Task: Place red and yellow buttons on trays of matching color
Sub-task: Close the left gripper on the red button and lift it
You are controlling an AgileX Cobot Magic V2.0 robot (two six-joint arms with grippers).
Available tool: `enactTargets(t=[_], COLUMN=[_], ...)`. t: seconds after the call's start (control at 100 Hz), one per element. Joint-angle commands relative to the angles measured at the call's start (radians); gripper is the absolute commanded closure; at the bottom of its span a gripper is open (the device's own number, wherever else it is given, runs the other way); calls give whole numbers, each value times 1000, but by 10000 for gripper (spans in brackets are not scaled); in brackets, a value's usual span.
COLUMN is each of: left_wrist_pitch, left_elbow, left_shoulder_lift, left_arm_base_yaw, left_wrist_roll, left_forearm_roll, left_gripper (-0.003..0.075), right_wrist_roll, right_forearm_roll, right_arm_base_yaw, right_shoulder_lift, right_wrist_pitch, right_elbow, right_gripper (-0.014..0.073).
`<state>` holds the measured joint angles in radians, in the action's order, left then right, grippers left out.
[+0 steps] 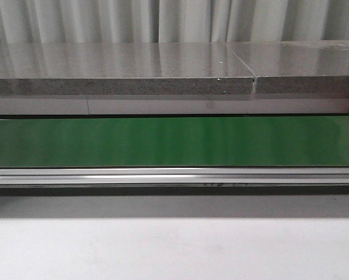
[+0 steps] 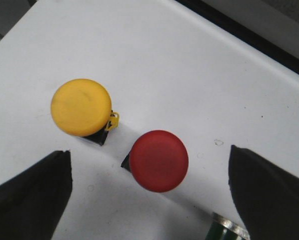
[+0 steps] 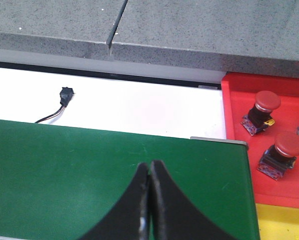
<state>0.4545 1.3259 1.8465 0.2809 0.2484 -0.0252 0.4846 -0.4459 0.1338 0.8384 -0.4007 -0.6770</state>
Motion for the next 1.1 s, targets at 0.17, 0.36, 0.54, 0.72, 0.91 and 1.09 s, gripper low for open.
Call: enactTargets(t=[0.17,0.36,0.54,0.72,0.91,1.09], left_wrist_pitch=[-47,-45,-48,-24,2,13], left_elbow=[68,90,94,94,94,94], left_shoulder_lift=[24,61,68,74,80,80], left_arm_base_yaw=[3,3,3,3,3,3], left_wrist_roll=[8,8,8,8,8,6], left_forearm_roll=[-16,-26,-37,-42,-42,-42], left_gripper=[101,101,101,155,286,455], right_wrist_roll=[10,10,10,10,10,10], right_forearm_roll=[-16,-16,-16,-16,-16,-16], right_arm_base_yaw=[-2,-2,-2,-2,-2,-2], right_shoulder_lift=[-13,-13,-13,-13,-13,-13], right_wrist_pitch=[57,57,56,56,56,56], right_elbow=[-27,-27,-27,-27,-27,-27], right_gripper=[661,661,661,661,661,661])
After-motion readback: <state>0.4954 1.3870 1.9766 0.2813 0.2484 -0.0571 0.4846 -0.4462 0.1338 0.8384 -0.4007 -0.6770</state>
